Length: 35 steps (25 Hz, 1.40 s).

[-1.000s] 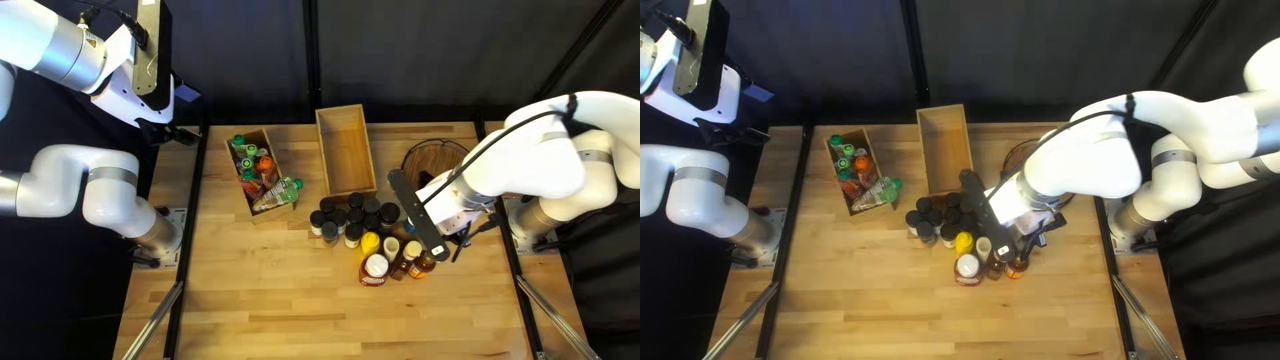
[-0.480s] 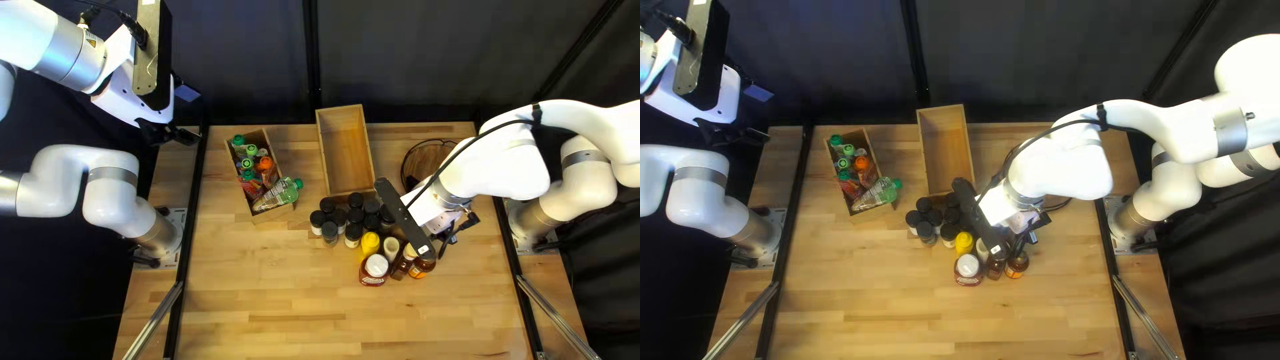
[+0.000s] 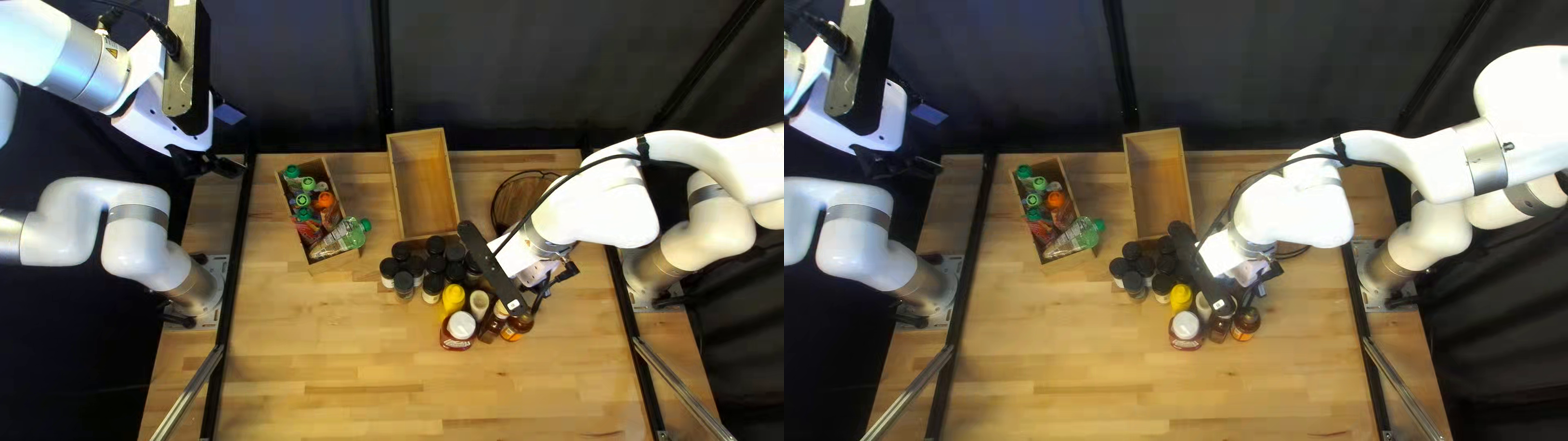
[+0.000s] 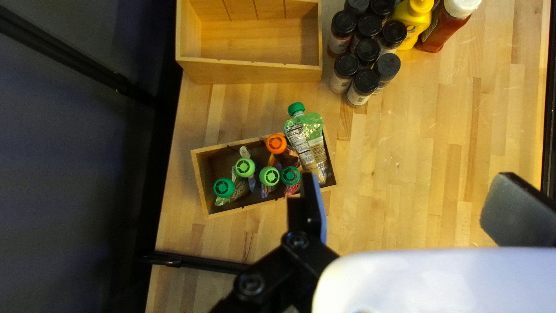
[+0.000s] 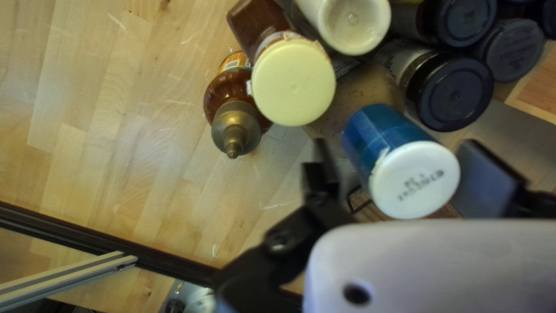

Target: Separate condiments, baby food and spices and place it in 3 different racks/containers

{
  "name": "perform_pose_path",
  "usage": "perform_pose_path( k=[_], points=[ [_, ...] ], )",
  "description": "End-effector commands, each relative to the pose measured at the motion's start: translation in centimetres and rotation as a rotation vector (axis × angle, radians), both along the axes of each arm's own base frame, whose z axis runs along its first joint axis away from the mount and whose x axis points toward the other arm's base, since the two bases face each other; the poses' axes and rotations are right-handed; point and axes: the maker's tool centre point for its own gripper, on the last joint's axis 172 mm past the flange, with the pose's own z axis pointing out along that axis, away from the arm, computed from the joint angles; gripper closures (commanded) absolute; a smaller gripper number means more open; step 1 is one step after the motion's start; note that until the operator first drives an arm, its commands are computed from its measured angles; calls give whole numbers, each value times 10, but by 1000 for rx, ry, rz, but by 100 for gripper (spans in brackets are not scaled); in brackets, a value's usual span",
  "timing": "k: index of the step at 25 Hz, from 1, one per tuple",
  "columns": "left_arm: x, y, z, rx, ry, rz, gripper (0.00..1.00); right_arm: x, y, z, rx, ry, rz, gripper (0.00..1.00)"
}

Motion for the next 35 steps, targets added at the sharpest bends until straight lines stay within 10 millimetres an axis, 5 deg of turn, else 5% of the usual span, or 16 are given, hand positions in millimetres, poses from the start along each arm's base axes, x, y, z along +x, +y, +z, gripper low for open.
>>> perform_pose_path(
  k=[1, 10, 17, 28, 35],
  points=[
    [0, 0, 0, 0, 0, 0, 0, -15, 3, 36, -22, -4, -19, 99],
    [0, 0, 0, 0, 0, 0, 0, -21, -20, 131, -61, 16, -69, 100],
    [0, 0, 0, 0, 0, 0, 0, 12, -81, 193, -48, -16, -134, 100],
    [0, 0, 0, 0, 0, 0, 0, 100, -204, 172, 2, -106, -335, 100],
    [0, 0, 0, 0, 0, 0, 0, 124, -245, 153, -22, -111, -512, 100]
  ],
)
